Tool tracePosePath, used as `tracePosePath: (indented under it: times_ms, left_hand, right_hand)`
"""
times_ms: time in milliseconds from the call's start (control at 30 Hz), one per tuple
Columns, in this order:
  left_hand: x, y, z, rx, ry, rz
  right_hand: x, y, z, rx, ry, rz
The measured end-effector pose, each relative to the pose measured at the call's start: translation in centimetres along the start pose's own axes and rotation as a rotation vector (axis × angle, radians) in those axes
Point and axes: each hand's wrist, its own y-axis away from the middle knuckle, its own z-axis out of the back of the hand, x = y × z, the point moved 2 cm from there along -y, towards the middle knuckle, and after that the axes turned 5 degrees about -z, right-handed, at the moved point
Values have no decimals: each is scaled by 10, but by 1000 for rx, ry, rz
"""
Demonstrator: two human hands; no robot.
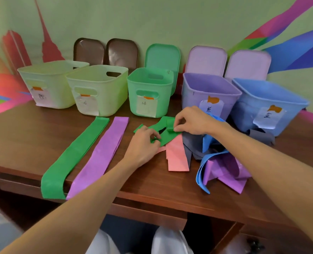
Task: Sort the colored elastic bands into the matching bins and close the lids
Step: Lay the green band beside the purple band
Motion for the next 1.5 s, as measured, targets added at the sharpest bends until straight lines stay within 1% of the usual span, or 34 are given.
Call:
tracePosePath:
  times_ms: [100,200,333,500,633,767,833,900,1067,1133,1300,1367,1500]
  left_hand:
    - [-3,2,1,14,-25,12]
    - [-9,0,7,7,9,88]
    - [-23,-8,21,142,-57,99]
    - [-39,-20,44,83,-22,37]
    - [-52,-32,56,38,24,-29]
    - [-62,-36,52,95,97,-11]
    - [-65,-35,46,138,89,-15]
    - [-70,-37,43,161,89,-35]
    - [-86,-52,44,145,185,-38]
    - [-92,-54,44,152,219,-45]
    - [-92,-46,39,201,317,-31]
    - [-90,-44,40,191,325,-28]
    - [-89,-42,57,98,444,-12]
  right_hand:
    - [0,5,11,-149,-101,-44]
    - [0,13,33,-318,-159,-88]
    - [2,21,61,-477,-228,-143]
    - [8,29,95,-696,-385,-239]
    - [12,33,119,-862,-503,-253]
    - [8,36,110,-833,-508,-302]
    - [6,40,108,-870,-568,-292]
    - [6,43,112,-889,-662,-237]
    - [3,49,123,-899,-856,-166]
    - [2,50,126,-914,-919,-158]
    - [-3,53,126,-983,-962,-203]
    - [-5,53,126,-1027,-956,-245]
    - [-7,54,125,-1065,-973,-314]
